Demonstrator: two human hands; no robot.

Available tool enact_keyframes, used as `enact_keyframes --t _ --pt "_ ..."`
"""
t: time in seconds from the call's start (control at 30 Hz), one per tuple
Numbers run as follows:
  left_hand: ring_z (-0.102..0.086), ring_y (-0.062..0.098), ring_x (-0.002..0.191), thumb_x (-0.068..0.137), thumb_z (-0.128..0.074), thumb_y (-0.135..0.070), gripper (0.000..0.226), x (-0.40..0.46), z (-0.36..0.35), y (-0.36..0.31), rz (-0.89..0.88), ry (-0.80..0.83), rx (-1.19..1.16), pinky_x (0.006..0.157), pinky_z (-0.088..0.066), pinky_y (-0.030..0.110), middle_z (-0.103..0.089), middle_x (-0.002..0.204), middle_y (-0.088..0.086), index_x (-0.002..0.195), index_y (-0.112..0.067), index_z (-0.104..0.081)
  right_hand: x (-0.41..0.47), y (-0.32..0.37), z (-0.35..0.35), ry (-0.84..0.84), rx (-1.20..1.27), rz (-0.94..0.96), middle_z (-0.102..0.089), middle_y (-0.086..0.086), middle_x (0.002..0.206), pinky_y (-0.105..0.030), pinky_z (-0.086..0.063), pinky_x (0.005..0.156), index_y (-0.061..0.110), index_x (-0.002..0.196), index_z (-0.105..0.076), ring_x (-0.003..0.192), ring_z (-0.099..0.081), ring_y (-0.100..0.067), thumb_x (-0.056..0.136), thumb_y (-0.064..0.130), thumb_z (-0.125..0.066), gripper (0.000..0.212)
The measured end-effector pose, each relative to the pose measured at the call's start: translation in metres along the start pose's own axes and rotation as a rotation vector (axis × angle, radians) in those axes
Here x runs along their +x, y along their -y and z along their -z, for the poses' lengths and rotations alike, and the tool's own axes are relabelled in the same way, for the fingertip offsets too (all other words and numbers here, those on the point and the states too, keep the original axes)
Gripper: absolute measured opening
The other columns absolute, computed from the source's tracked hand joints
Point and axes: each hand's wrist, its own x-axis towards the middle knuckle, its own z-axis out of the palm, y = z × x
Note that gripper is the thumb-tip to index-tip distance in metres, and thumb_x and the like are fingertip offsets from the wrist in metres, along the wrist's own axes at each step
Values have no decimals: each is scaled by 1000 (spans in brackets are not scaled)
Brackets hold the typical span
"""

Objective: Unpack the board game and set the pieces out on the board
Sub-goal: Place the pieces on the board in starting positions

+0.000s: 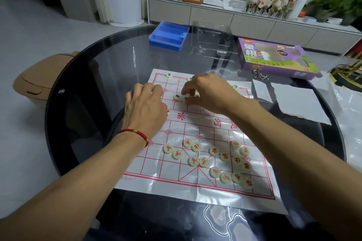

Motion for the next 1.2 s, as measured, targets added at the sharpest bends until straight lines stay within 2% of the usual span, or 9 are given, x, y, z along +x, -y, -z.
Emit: enact_keyframes --t 0.1,0.23,0.47,0.57,0.73,0.83,1.0,1.1,1.2 --pt "-47 25 116 96 -49 -22 30 0 0 0 -6 1 6 101 -40 45 -56 128 4 125 -17 -56 -2 3 -2 7 -41 6 -72 1 107 -44 -60 76 23 111 -75 94 -68 -22 89 24 -75 22" --pt "-47 24 117 97 -49 -24 31 1 -2 1 -2 9 0 102 -41 44 -56 130 4 126 -18 -55 -5 -7 9 39 -41 -20 -74 2 101 -41 -61 77 21 105 -76 88 -68 -16 87 29 -78 19" --pt "-47 24 118 97 -51 -25 31 1 -3 2 -1 9 -21 104 -39 43 -55 131 3 127 -18 -54 -11 -73 30 -92 -37 -296 -76 -12 104 -36 -61 82 8 108 -75 88 -73 -25 89 17 -77 21" --pt "-46 24 119 97 -50 -26 32 1 -3 2 3 14 -23 105 -39 44 -55 132 3 128 -18 -53 -5 -74 23 -40 2 -295 -75 -11 104 -33 -59 81 7 108 -75 89 -72 -25 88 17 -77 23" --pt "-47 24 119 98 -50 -25 32 1 -2 2 -2 10 -27 105 -39 44 -55 132 3 128 -18 -53 6 -71 13 38 4 -320 -75 -10 107 -44 -62 84 11 111 -75 91 -71 -25 88 24 -77 26" --pt "-46 24 119 98 -49 -25 32 0 -2 2 -6 7 -29 105 -38 43 -55 131 3 129 -17 -54 6 -77 14 74 14 -330 -74 -11 110 -40 -61 85 9 113 -75 92 -70 -26 89 26 -75 30" --pt "-46 24 119 98 -49 -25 32 0 -2 2 -7 5 -25 105 -37 43 -54 131 3 129 -18 -53 2 -84 19 85 -24 -296 -71 -13 119 -26 -50 78 6 122 -71 91 -66 -23 98 8 -63 25" --pt "-46 24 119 98 -49 -25 31 0 -3 2 -8 6 -27 105 -38 43 -55 131 3 128 -18 -53 2 -83 17 99 -20 -279 -70 -13 122 -28 -51 84 8 124 -70 105 -68 -29 97 12 -65 28" --pt "-46 24 119 98 -49 -25 31 1 -3 2 -6 6 -23 105 -38 43 -55 131 3 128 -18 -53 0 -82 18 64 -25 -286 -72 -14 116 -34 -56 86 7 120 -71 101 -69 -30 96 13 -67 25"
